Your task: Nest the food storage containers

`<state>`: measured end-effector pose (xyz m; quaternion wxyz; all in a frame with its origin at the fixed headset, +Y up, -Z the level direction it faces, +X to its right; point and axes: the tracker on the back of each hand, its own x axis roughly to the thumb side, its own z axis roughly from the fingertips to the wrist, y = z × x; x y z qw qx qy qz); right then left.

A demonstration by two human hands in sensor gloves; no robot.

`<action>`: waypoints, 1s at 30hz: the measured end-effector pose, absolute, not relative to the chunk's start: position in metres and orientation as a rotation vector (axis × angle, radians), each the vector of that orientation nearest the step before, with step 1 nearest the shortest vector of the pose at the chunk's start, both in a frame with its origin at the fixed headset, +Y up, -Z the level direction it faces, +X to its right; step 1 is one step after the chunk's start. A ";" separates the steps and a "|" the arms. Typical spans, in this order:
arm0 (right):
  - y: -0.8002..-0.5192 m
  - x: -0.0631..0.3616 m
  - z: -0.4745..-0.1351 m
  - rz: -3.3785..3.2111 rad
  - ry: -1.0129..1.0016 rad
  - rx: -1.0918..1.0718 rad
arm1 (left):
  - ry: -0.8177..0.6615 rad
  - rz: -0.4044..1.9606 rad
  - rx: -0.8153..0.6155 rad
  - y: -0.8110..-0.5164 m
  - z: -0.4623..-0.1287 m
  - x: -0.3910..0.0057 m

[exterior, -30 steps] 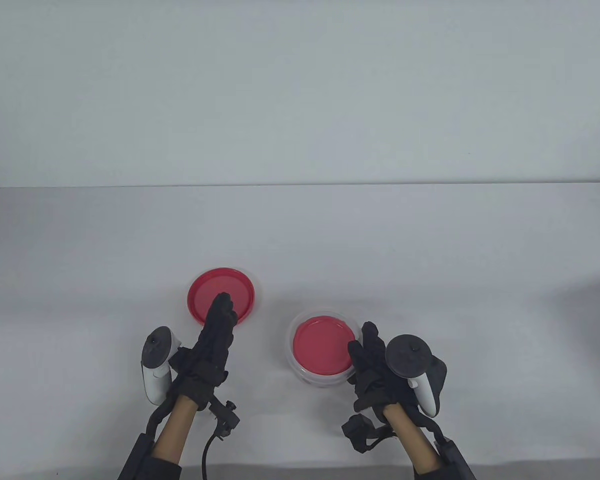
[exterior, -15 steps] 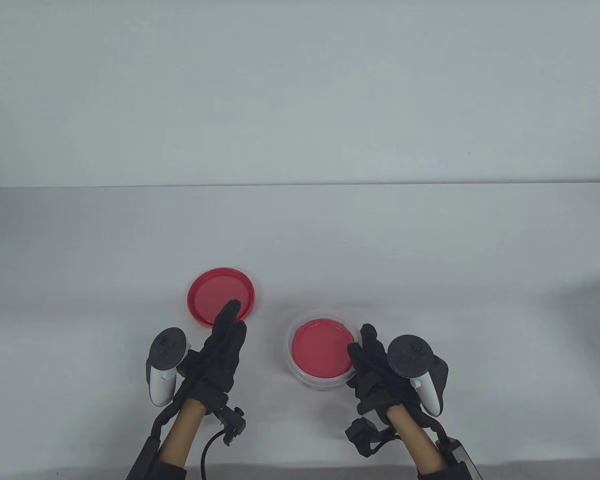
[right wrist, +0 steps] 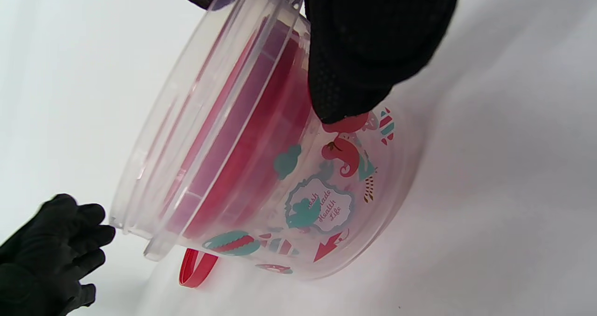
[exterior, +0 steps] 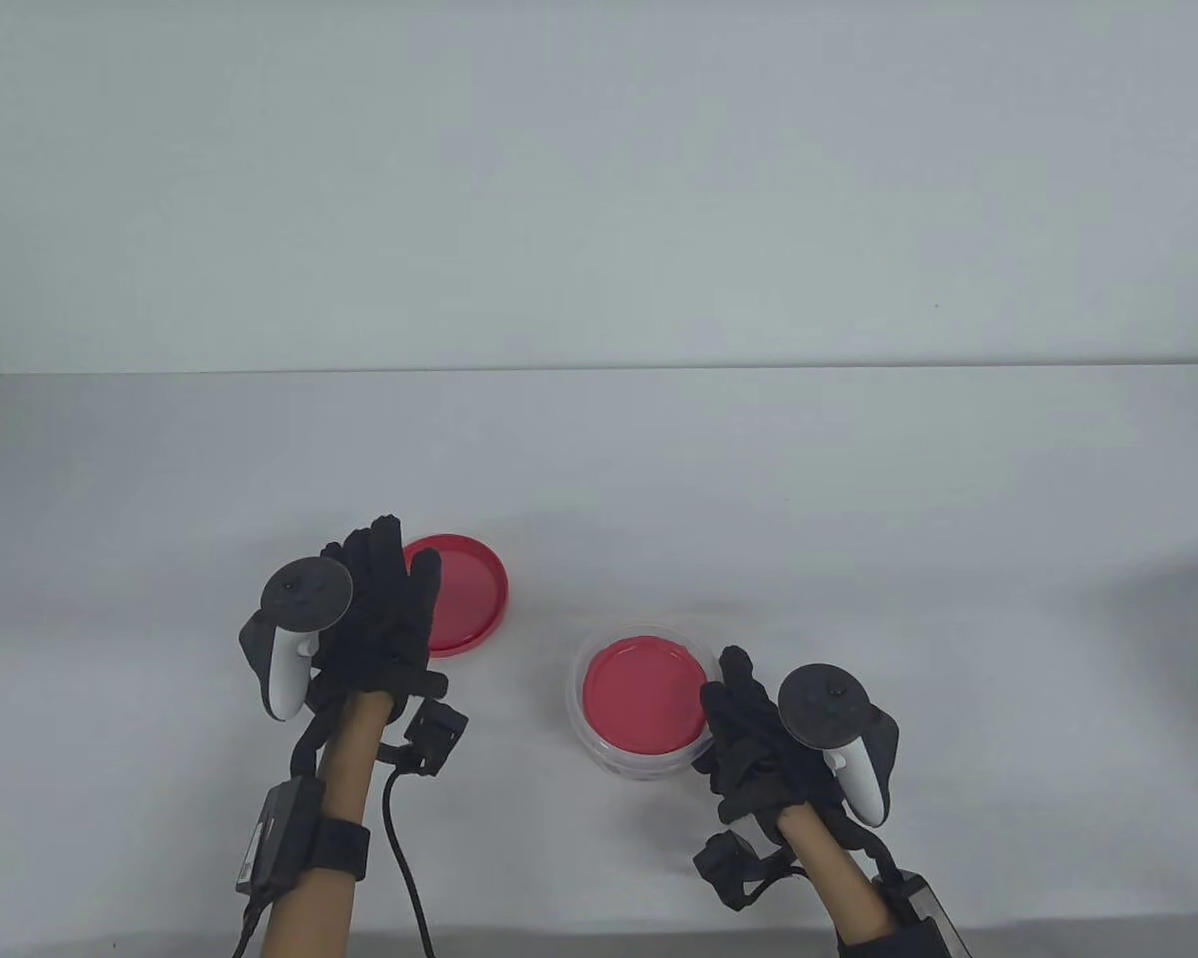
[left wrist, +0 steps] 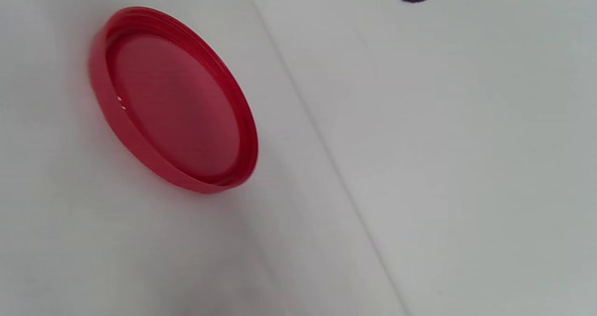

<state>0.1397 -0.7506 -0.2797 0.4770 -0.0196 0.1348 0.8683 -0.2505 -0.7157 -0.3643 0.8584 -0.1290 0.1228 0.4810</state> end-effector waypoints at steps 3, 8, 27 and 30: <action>-0.750 0.141 -0.282 2.100 0.368 -0.043 | 0.481 0.760 -0.396 -0.727 -0.372 -0.253; -0.750 0.143 -0.285 2.080 0.415 -0.035 | 0.686 0.416 -0.591 -0.755 -0.381 -0.254; -0.750 0.142 -0.286 2.098 0.423 -0.026 | 0.834 -0.075 -0.485 -0.764 -0.399 -0.223; -0.750 0.142 -0.286 2.096 0.421 -0.027 | 0.803 -0.109 -0.391 -0.754 -0.392 -0.217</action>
